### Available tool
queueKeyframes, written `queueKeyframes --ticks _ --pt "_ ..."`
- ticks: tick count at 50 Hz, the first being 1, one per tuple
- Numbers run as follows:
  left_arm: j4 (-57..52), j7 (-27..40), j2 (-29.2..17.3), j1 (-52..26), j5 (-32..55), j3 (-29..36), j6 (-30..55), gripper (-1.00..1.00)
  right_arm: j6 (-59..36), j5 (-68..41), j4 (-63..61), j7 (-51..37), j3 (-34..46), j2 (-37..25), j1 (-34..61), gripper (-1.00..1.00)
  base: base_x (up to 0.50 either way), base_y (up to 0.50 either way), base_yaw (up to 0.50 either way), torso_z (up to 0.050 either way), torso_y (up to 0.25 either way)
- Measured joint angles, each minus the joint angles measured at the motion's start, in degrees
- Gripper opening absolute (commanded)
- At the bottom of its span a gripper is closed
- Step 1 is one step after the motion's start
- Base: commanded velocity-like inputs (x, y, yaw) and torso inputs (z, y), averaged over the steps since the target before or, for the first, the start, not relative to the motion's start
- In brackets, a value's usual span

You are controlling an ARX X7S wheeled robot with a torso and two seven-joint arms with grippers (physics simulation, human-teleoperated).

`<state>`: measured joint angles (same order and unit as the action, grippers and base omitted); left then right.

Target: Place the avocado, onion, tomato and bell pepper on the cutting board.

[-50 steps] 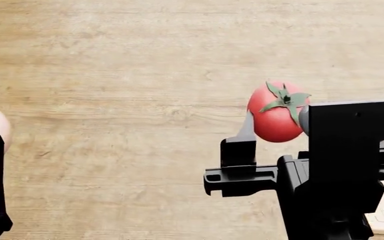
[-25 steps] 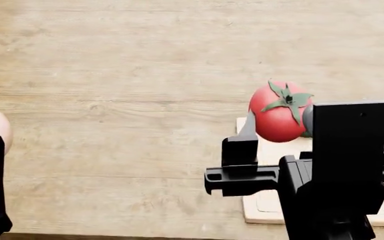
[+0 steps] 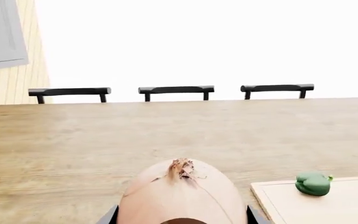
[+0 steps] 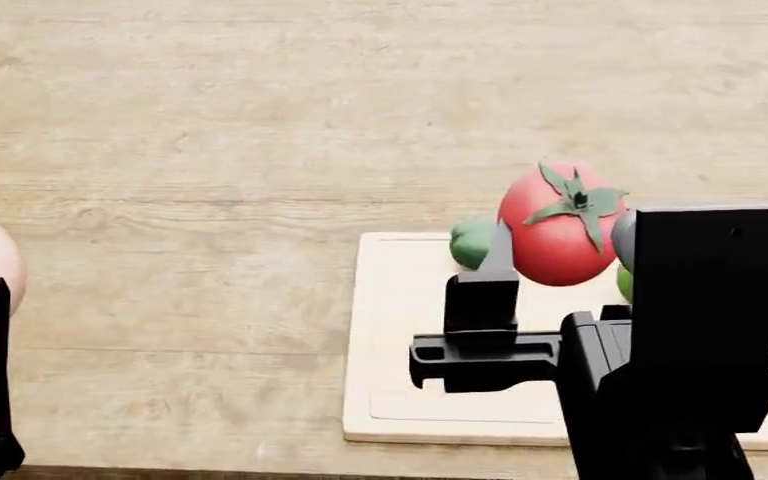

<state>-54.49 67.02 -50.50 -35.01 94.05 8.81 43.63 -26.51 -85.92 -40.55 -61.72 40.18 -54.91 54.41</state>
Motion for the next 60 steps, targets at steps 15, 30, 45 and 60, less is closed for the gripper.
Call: queueKeyframes --ticks 15,30,45,60 --pt "-0.1 0.1 0.4 0.0 -0.2 0.5 0.0 -1.0 0.4 -0.5 -0.1 0.0 -0.4 -0.4 -0.3 -1.0 0.0 -0.5 0.0 0.0 0.0" --pt "-0.3 0.2 0.5 0.5 -0.4 0.4 -0.3 -1.0 -1.5 -0.5 0.4 1.1 0.2 -0.1 1.4 -1.0 0.0 -0.21 0.0 0.0 0.0" --pt "-0.1 0.1 1.0 0.2 -1.2 0.7 -0.3 -1.0 -6.2 2.6 14.0 10.3 4.5 6.2 6.2 -1.0 0.0 0.0 0.0 0.001 0.0" --pt "0.2 0.1 1.1 -0.4 -1.1 1.1 -0.1 -1.0 -6.8 7.4 29.1 17.6 8.6 11.6 5.2 -1.0 0.0 0.0 0.0 0.0 0.0"
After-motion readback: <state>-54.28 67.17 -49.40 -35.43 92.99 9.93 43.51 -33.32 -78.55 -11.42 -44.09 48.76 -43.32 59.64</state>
